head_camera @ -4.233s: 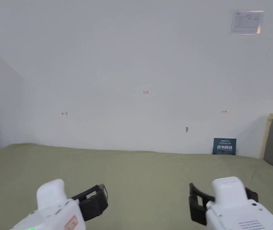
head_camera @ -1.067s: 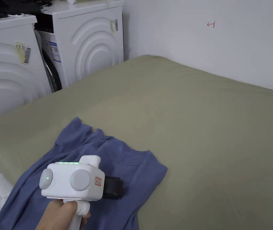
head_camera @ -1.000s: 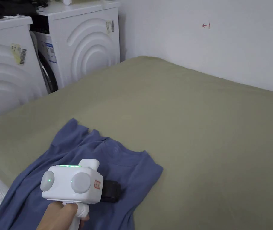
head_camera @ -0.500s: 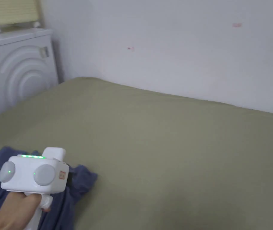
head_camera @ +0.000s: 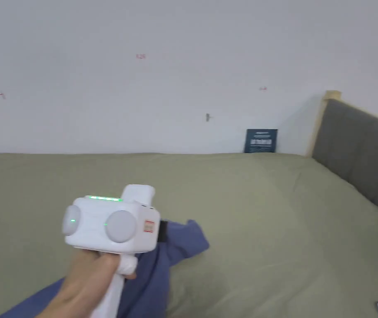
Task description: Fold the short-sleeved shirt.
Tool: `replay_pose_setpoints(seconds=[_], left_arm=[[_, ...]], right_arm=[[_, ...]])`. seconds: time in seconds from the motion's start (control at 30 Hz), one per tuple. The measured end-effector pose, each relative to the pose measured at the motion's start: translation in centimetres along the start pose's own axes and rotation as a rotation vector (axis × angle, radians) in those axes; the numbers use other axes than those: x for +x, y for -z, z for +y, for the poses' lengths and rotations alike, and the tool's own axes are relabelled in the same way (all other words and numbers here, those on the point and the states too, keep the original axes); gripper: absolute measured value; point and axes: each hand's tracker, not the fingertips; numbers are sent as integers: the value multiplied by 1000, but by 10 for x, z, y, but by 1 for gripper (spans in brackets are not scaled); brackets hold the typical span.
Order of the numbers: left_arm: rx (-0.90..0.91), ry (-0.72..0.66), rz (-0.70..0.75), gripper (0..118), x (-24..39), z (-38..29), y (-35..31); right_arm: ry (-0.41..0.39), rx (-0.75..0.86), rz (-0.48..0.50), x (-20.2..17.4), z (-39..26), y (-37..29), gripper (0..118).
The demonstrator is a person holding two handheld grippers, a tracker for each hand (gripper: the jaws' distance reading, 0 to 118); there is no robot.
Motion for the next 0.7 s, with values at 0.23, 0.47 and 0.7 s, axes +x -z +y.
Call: replay_pose_setpoints(seconds=[0.23,0.47,0.7], left_arm=[[-139,-8,-99,1,63,-26,103],[-232,-14,-42,14,50,-79,157],[-25,36,56,113,19,-76,55]], right_arm=[[33,-29,-75,30,-8,16,0],[67,-80,-77,31,-24,36,0],[74,-67,-39,17,-14,29,0]])
